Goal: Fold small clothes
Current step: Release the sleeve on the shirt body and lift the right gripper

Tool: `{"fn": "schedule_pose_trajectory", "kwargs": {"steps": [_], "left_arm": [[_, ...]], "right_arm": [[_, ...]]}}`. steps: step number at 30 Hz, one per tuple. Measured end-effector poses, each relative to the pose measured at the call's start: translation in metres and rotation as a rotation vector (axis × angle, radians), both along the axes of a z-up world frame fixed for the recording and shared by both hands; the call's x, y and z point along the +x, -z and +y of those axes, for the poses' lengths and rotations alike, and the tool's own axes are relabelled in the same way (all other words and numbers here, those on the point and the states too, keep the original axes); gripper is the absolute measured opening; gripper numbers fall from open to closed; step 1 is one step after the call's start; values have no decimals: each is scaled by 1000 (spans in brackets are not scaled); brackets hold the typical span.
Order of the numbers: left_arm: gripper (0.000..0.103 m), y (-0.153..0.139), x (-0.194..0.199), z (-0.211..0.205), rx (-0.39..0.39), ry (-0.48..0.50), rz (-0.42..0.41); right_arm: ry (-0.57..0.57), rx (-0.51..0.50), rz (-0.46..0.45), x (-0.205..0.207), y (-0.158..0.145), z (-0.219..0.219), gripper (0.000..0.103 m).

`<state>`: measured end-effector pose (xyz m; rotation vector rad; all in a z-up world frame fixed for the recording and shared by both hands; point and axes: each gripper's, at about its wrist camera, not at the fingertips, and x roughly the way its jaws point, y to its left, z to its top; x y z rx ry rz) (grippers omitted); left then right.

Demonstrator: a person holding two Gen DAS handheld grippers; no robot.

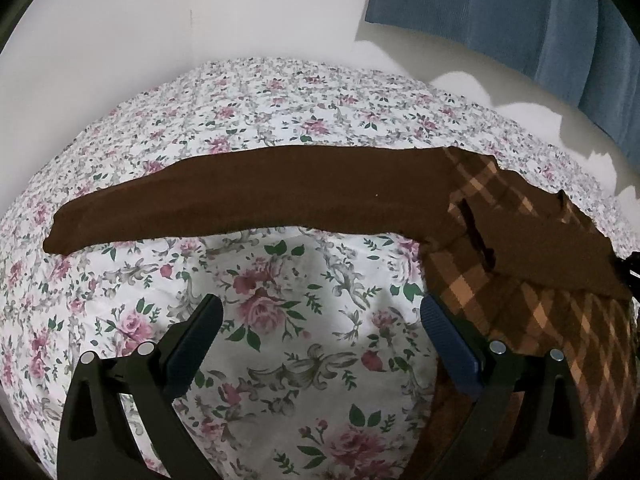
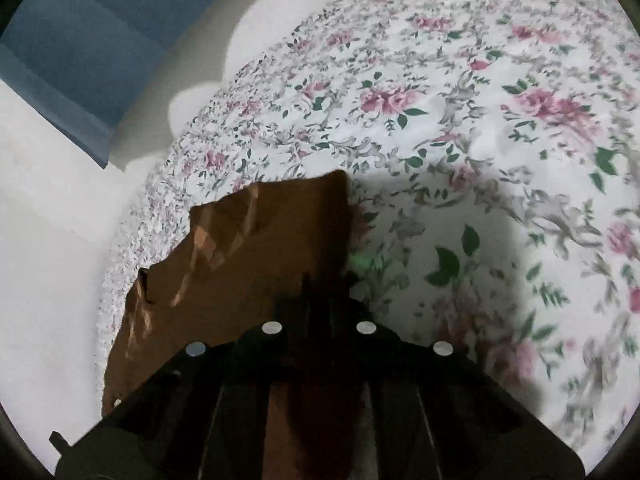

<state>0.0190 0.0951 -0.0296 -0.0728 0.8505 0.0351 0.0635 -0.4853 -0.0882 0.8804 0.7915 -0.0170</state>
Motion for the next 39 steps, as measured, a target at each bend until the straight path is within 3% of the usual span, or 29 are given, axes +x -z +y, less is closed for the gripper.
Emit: {"fn": "schedule_pose_trajectory", "kwargs": {"steps": [5,9,11,13,15,20,23,28,39], "left_arm": [[98,1,-1,-2,3,7,0],[98,-1,-2,-3,4,8,-7],[98,-1,-2,-3,3,10,-6],[98,-1,-3,-4,7,14,-7],[98,-1,-3,-7,13,19,-7],[98,-4,-5,-9,11,23,-14],[98,-5,-6,-9,11,22,-17],[98,-4,-6,-10,10,24,-15],[98,-4,-6,-10,10,23,-14]], "right_arm": [[-2,98,-36,-18,1,-5,11],[-25,120,-65,-47,-2,0,30],[-46,106,-66,-58,-3,8,29],[-72,46,-39,-62,-4,16,11],[-85,-18,-31,-61,-7,22,11],[-61,45,-59,-67,-4,19,13],[-72,46,-80,-81,-6,21,26],[-73,-15,-101,-118,-17,27,62],[-11,-275,-31,-203,-30,31,75]]}}
